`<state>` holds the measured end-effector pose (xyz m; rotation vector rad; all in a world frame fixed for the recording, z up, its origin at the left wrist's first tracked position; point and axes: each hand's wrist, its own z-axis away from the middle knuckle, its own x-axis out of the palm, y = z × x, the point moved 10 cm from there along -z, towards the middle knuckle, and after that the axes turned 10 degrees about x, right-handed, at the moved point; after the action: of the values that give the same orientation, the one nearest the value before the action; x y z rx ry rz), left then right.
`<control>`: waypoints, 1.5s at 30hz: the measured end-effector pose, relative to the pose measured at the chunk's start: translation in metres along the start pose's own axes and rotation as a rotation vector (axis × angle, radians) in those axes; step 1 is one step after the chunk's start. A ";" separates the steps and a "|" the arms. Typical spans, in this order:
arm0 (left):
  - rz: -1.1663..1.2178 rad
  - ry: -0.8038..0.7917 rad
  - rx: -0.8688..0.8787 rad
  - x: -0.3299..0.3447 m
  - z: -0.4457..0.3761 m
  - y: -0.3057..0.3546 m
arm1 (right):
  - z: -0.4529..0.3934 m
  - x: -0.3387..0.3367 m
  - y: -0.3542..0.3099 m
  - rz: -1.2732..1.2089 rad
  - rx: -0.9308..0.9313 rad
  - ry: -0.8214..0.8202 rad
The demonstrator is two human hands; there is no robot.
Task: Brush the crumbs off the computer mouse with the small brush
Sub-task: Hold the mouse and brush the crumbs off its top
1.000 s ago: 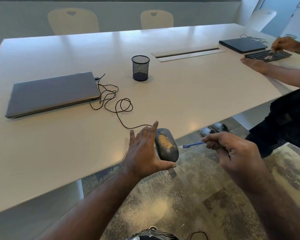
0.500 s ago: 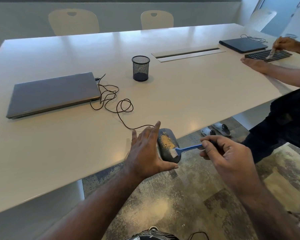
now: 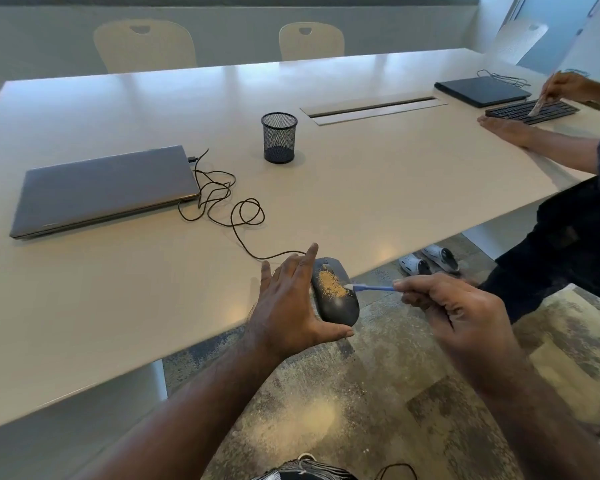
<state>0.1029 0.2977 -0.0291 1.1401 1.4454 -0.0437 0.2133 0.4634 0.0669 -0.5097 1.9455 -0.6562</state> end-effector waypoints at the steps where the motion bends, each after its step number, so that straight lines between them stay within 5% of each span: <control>1: 0.000 0.002 -0.004 -0.001 0.000 -0.001 | 0.001 0.001 -0.001 0.024 -0.029 -0.022; 36: 0.019 0.006 0.002 0.000 -0.001 0.000 | -0.001 -0.007 -0.011 0.006 -0.090 -0.035; 45: 0.057 -0.002 0.000 -0.002 -0.001 0.002 | -0.021 -0.020 0.017 -0.079 0.142 0.005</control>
<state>0.1027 0.2978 -0.0260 1.1802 1.4099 -0.0050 0.2016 0.4930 0.0769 -0.4985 1.8754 -0.8398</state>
